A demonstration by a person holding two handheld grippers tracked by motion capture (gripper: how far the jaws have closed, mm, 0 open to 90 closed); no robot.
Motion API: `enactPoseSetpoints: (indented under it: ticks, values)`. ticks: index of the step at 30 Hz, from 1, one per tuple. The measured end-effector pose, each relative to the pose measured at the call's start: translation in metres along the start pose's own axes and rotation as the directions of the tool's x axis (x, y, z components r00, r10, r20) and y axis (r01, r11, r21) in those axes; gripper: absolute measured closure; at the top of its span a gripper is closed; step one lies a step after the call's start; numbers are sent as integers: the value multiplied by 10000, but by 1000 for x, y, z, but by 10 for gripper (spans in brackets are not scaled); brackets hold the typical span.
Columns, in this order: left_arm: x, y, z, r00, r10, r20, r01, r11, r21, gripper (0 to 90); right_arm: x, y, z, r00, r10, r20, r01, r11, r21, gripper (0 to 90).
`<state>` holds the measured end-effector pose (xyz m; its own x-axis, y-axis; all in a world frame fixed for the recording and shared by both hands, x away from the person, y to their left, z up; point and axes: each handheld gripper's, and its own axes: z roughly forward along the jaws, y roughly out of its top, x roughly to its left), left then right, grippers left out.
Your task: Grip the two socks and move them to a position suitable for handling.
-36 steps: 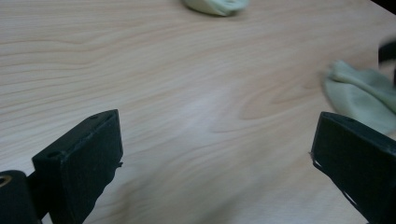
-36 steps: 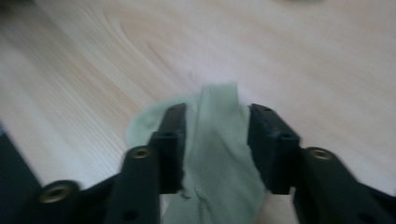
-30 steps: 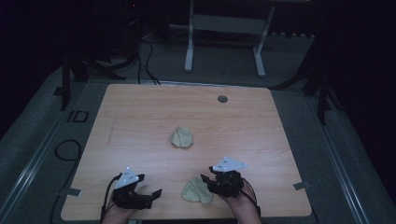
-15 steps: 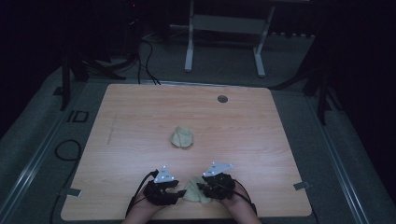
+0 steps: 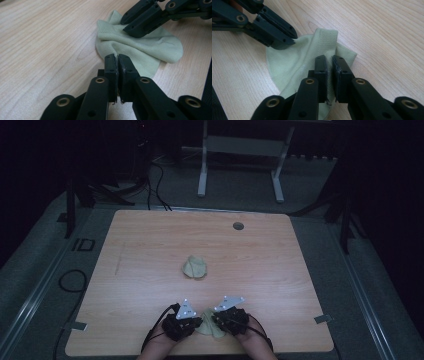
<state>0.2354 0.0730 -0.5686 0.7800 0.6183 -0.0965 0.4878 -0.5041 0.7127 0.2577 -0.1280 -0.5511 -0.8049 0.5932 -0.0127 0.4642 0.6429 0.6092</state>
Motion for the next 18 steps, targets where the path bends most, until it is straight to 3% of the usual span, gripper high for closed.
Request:
enactPoseSetpoints:
  ticks: [3, 6, 12, 15, 18]
  values:
    - [0, 0, -2, 10000, 43, -29, -44, 10000, -74, 873, 1, 0, -10, 9997, 222, -27, -223, 9992, -317, 843]
    - [0, 0, -5, 9998, 30, 199, -27, 9999, -128, 874, 0, 2, -28, 9996, 280, 38, -276, 9967, -766, 843]
    - [0, 3, -17, 9976, 464, 512, -458, 9989, -134, 874, -7, 0, -65, 9970, 753, 193, -717, 9864, -1482, 843]
    - [4, 3, -20, 9963, 604, 603, -602, 9982, -59, 874, -10, -6, -76, 9955, 886, 340, -825, 9851, -1509, 842]
    - [10, 4, -20, 9961, 489, 734, -500, 9987, 132, 874, -17, -17, -80, 9923, 1138, 498, -1062, 9851, -1355, 842]
